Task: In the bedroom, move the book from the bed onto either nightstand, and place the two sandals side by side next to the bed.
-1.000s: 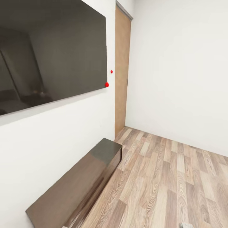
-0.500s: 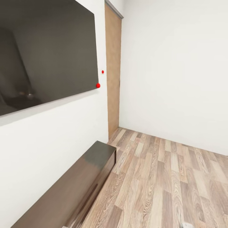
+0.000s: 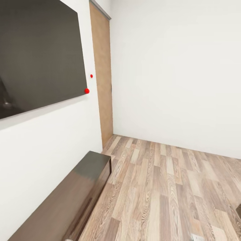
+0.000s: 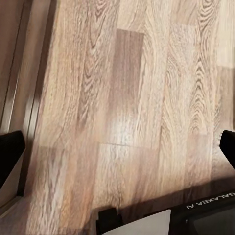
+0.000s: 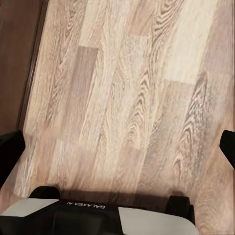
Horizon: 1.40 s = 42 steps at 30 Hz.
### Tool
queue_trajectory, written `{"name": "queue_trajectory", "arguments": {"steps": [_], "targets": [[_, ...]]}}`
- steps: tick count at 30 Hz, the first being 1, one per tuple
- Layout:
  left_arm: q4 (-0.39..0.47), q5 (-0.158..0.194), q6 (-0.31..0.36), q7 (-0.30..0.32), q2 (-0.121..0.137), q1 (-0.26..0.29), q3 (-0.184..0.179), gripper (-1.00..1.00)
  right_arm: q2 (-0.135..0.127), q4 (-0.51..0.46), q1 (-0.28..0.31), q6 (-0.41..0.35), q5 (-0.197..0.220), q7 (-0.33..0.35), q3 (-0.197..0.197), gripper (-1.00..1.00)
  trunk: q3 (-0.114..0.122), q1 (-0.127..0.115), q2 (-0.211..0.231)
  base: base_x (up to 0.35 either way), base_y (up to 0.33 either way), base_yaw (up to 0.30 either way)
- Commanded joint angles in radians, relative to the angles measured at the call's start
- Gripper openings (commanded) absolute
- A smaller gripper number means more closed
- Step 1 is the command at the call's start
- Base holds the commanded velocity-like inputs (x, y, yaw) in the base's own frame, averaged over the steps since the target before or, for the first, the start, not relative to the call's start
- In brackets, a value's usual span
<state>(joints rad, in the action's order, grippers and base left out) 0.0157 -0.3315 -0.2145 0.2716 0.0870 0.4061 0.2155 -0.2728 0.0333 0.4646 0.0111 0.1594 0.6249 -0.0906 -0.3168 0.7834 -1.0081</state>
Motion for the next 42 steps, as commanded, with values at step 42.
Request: {"name": "queue_trajectory", "arguments": {"steps": [42], "targets": [[0.0, -0.009, -0.003, 0.003, 0.0, 0.001, 0.008, 1.0, 0.0, 0.004, 0.002, 0.001, 0.001, 0.004, -0.008, 1.0, -0.001, 0.0, -0.001, 0.0, 0.0, -0.284]]}}
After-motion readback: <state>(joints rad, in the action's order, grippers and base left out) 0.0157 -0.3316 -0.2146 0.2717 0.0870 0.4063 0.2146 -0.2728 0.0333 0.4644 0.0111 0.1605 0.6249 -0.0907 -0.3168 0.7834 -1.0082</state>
